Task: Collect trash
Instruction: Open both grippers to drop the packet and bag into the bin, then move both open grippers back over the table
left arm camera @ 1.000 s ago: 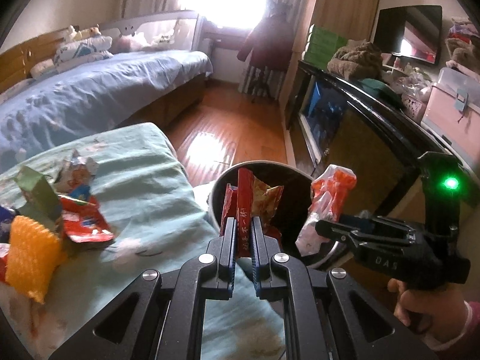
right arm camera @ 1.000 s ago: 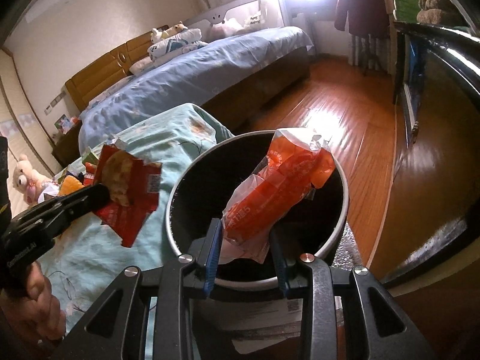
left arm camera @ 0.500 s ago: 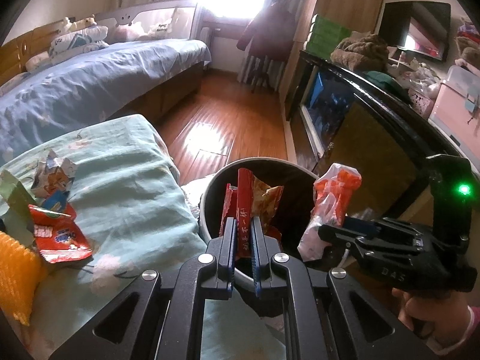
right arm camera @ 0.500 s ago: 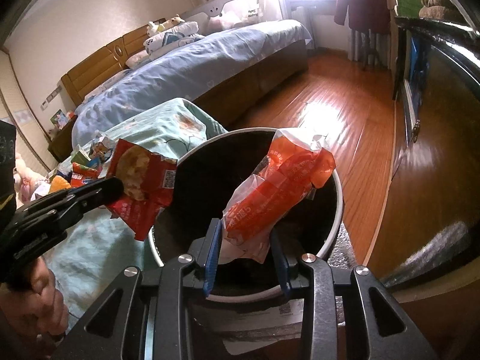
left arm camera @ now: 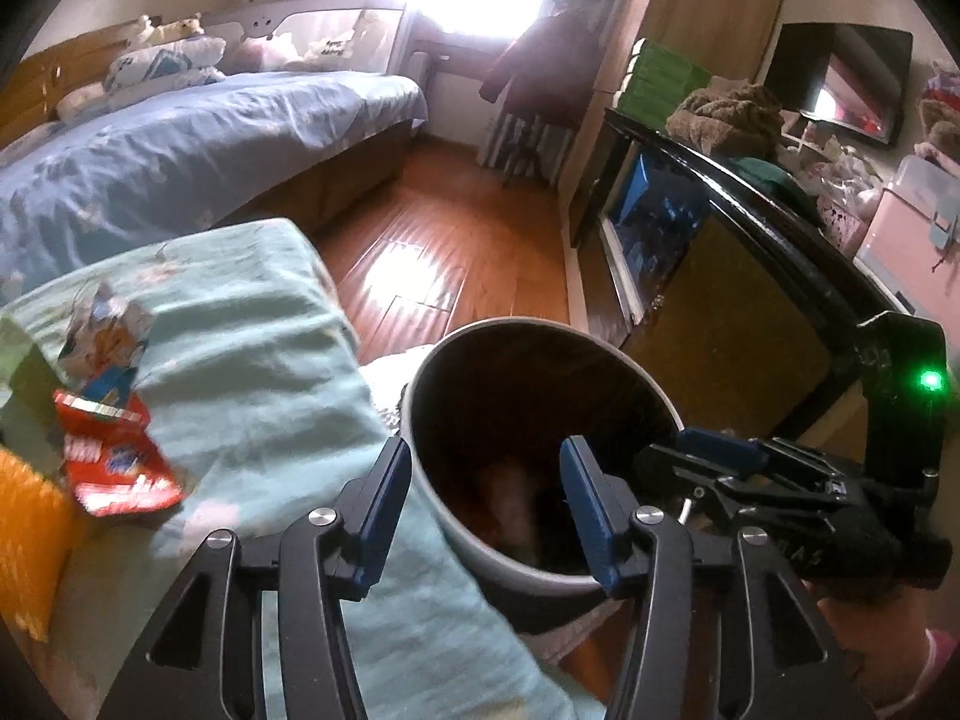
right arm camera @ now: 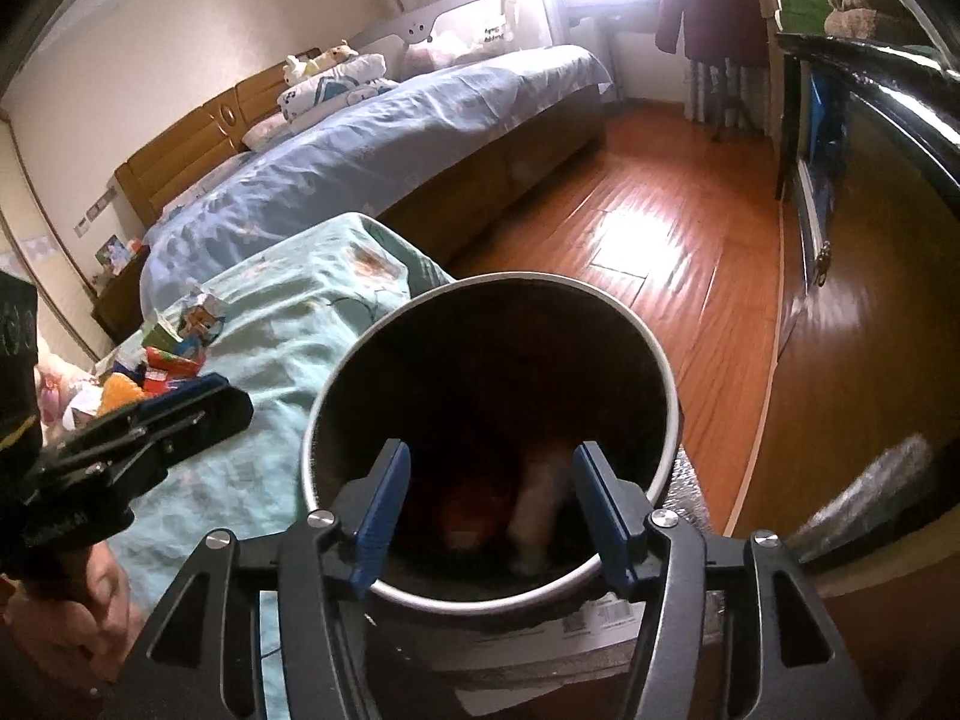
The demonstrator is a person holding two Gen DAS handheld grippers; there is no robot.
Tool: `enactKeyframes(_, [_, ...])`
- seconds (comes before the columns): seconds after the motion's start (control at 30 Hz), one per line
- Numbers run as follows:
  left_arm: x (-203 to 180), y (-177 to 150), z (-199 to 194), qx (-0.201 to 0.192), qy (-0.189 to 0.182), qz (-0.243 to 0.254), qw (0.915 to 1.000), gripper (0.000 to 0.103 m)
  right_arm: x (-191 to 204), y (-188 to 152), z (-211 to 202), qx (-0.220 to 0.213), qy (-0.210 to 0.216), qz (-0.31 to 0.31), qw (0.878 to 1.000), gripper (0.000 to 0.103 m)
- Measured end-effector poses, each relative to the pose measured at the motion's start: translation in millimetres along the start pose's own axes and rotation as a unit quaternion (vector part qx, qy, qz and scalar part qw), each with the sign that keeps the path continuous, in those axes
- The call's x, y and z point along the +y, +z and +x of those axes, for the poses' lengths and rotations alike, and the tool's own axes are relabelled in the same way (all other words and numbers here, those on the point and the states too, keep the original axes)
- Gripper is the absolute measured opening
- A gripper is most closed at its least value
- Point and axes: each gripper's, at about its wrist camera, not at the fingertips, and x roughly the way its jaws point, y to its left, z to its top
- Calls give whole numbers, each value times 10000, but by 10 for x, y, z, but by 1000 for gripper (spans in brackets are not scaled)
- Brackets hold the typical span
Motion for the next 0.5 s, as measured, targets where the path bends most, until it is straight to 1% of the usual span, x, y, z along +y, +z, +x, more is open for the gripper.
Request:
enactKeyframes(0.1, [85,-85,-147,-45,85,-116,9999,55,96,-52,-63,-95,124,46,9999,68])
enactKeyframes(0.17, [144,-167,-269,-94,125,-203,9997,56,176,-80,-91,-140,221,62,9996,75])
enactKeyframes(0.3, [276,-351,-548,-208,256,-368,9988,56,412,-160,-146,-228,473,117,9986,79])
enactKeyframes(0.5, [440,-666,-972,-318,516,-597,9964,57,794,-272,-156,-279,800,38,9964,79])
